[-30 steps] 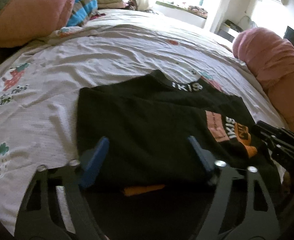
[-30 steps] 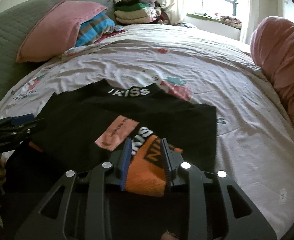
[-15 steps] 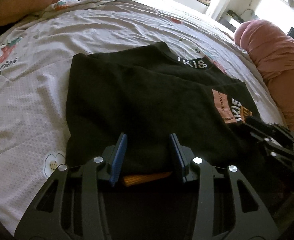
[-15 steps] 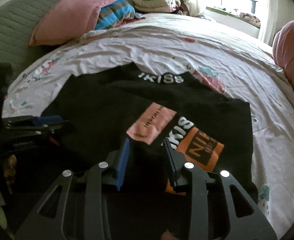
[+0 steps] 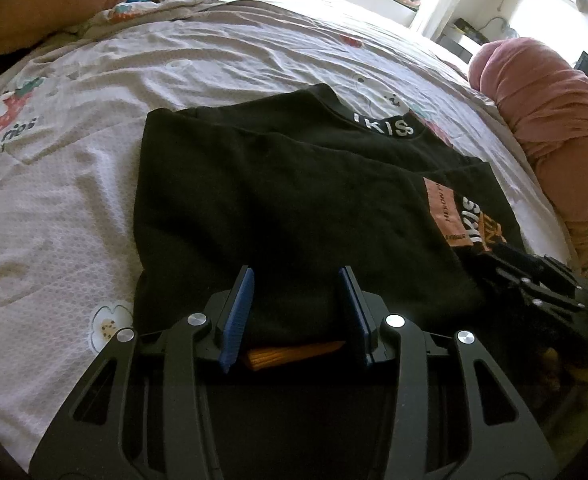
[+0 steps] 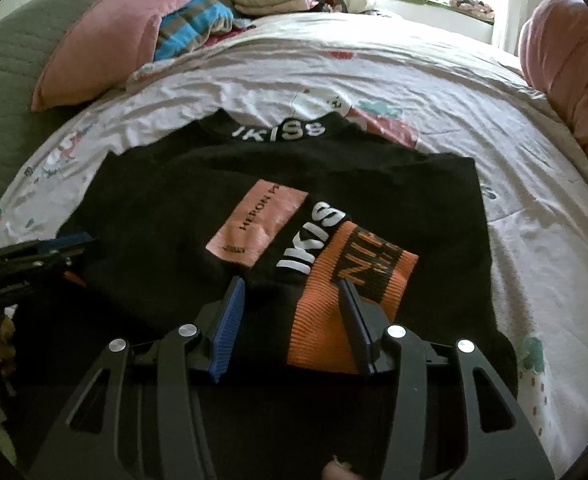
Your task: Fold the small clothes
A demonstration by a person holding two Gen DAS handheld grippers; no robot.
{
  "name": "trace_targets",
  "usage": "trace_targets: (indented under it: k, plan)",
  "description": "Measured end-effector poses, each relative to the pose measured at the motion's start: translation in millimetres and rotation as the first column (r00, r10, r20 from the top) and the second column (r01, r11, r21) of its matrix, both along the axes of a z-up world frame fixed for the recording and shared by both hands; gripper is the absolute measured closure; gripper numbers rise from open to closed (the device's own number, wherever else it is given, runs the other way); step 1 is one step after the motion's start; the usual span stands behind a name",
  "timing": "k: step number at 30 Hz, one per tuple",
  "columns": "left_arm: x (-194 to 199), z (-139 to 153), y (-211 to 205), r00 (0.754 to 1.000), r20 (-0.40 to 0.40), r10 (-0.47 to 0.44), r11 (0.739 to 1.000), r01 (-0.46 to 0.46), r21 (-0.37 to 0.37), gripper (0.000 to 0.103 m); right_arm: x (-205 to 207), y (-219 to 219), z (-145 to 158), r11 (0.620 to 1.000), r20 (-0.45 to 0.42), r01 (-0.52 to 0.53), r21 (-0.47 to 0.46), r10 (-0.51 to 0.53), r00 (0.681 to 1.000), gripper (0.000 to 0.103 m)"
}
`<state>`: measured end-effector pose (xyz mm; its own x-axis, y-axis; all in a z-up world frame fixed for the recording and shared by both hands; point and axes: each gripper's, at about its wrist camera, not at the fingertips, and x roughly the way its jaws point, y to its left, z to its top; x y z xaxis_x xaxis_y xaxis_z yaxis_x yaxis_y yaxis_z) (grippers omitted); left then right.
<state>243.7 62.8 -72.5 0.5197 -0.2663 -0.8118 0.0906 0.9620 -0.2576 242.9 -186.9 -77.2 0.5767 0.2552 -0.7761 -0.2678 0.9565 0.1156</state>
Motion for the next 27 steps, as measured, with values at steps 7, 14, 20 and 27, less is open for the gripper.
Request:
trace_targets:
  k: [7,14,20,27]
  plan:
    - [-3,4,0,1.0,0.008,-0.002,1.0,0.002,0.015,0.066,-10,-11,13,0.999,0.029,0.03,0.045,-0.031,0.999,0.04]
    - [-5,9,-1,1.0,0.013,0.002,1.0,-0.002,0.004,0.06,-15,-13,20,0.997,0.042,0.035,0.064,-0.038,0.998,0.02]
    - [-9,15,-2,1.0,0.025,0.004,1.0,-0.003,-0.004,0.045,-18,-11,24,0.998,0.056,0.042,0.056,-0.045,0.997,0.009]
    - [-14,24,2,0.998,0.052,0.037,0.999,-0.038,0.017,0.022,-22,-12,32,0.998,0.08,0.043,0.053,-0.047,0.996,0.006]
